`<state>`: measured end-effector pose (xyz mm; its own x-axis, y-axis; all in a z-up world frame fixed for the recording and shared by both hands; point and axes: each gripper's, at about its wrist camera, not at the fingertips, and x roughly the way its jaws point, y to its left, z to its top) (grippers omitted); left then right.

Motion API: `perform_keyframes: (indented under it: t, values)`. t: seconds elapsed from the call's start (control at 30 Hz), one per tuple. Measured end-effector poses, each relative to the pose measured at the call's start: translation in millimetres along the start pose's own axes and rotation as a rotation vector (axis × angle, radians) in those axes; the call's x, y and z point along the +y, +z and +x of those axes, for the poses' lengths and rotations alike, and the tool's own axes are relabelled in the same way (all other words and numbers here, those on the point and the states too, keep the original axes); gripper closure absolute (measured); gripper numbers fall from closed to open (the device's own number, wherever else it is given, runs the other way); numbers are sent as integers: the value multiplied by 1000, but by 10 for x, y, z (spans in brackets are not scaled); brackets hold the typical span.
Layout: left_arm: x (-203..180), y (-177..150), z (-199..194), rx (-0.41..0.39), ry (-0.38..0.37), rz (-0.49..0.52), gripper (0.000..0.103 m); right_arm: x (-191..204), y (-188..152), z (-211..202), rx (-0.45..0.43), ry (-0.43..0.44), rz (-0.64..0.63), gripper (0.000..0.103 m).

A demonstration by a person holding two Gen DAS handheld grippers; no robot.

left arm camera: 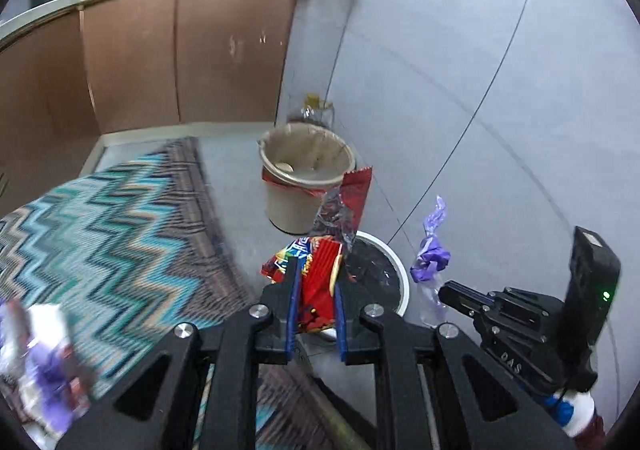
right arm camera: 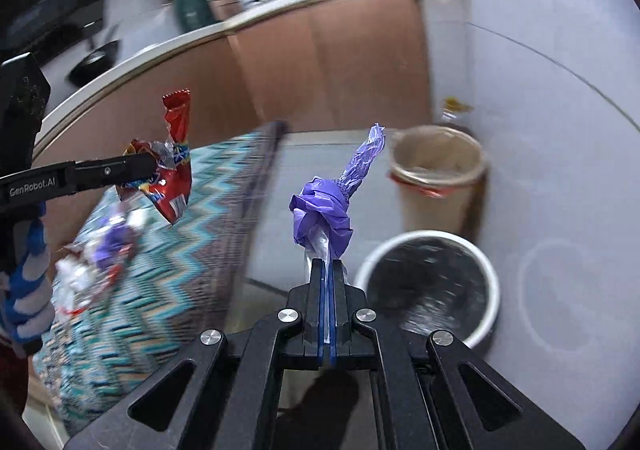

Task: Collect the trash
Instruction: 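Carry the red wrapper and purple bag to the black-lined bin and release both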

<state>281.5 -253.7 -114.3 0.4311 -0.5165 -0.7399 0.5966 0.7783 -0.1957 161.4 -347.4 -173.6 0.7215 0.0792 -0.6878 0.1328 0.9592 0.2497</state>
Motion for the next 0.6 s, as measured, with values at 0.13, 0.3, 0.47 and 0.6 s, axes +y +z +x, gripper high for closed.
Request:
perform_keyframes:
  t: [0.13, 0.3, 0.47, 0.6]
  values:
    - [-204, 113, 562, 67, 1, 3, 89, -280, 47, 309, 33, -43, 38, 102]
    - [-365, 149, 1191, 133, 26, 5, 86, -594, 24, 696, 81, -81, 69, 102]
    - [-383, 131, 1668, 189, 28, -28, 74, -803, 31, 982, 117, -108, 86, 99]
    - [-344, 100, 1922, 224, -7, -61, 71, -920, -14, 1173, 148, -135, 92, 80]
